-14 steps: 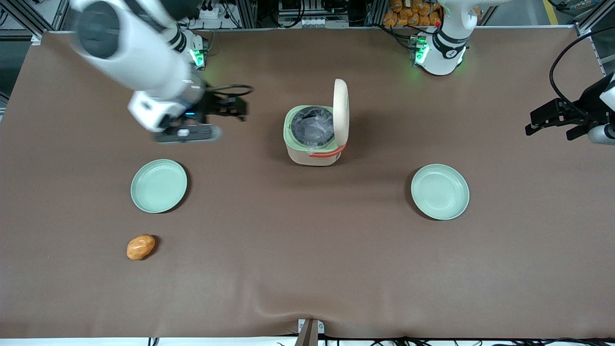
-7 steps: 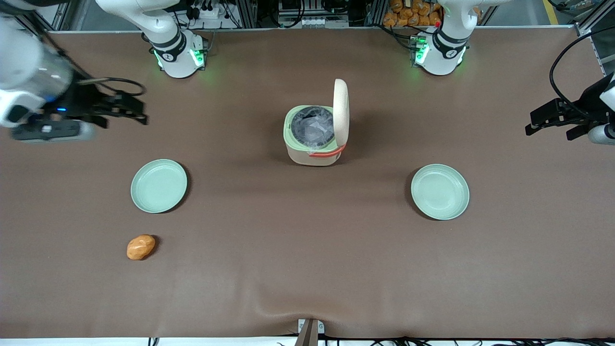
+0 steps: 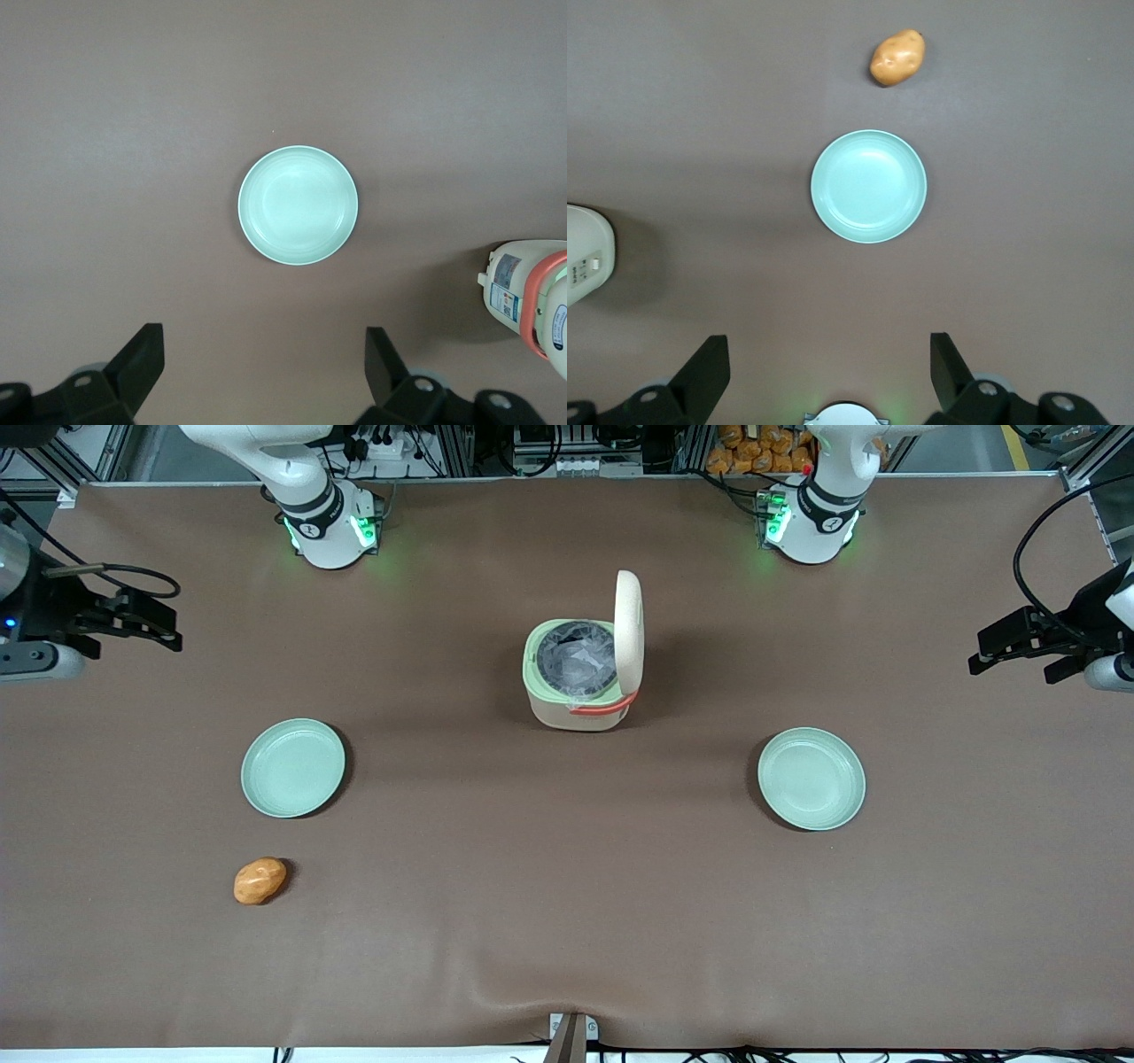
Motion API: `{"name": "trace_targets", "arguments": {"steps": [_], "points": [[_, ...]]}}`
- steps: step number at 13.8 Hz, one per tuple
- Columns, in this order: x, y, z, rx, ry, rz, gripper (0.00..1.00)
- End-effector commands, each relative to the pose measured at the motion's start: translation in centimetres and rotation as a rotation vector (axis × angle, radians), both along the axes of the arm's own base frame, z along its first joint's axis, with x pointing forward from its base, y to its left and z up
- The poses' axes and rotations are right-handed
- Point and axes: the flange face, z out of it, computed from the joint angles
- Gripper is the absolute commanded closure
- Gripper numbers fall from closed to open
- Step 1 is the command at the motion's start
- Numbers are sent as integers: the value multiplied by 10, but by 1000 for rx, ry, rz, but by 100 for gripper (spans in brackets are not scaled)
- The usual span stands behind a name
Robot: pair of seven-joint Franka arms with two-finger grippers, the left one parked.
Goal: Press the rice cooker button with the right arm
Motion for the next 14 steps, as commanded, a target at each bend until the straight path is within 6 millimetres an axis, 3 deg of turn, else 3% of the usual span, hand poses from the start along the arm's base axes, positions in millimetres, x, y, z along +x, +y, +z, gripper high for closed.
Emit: {"name": "trace_targets", "arguments": {"steps": [1,3,7,14], "points": [[-9,-24,4,-22,-2,-26,0],[-9,-31,5,-24,-4,-43,0],[-11,-66,5,-23,0,-98,0],[-15,-68,1,-11,43,-115,0]]}}
